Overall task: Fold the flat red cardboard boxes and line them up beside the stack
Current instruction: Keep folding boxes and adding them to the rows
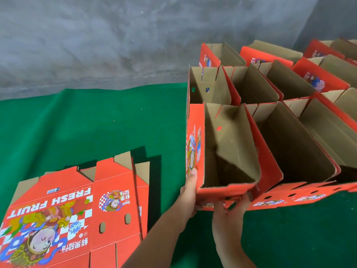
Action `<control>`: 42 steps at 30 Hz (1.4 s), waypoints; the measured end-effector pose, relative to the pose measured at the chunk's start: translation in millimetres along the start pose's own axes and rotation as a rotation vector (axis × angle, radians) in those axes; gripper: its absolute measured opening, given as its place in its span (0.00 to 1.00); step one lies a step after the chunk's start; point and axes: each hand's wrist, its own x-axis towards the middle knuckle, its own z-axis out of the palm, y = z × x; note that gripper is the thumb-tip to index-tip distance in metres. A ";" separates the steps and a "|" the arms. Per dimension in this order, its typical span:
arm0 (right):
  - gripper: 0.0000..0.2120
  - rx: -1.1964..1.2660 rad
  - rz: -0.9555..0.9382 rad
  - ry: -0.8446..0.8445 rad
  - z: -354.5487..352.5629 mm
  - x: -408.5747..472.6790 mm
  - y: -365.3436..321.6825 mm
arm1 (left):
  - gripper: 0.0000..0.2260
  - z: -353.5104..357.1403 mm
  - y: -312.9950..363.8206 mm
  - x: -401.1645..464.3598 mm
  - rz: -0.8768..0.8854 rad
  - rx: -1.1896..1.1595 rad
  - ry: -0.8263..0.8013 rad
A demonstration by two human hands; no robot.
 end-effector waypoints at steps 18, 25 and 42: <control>0.21 -0.065 -0.003 -0.333 38.2 27.7 -20.7 | 0.49 -70.4 5.6 5.3 0.176 0.079 0.024; 0.30 -0.006 -0.005 -0.235 18.5 49.3 -7.3 | 0.48 -16.7 -0.9 24.1 0.048 -0.035 0.070; 0.59 0.231 0.184 -0.414 196.8 197.7 -64.6 | 0.25 -16.7 190.8 155.9 0.335 0.006 0.035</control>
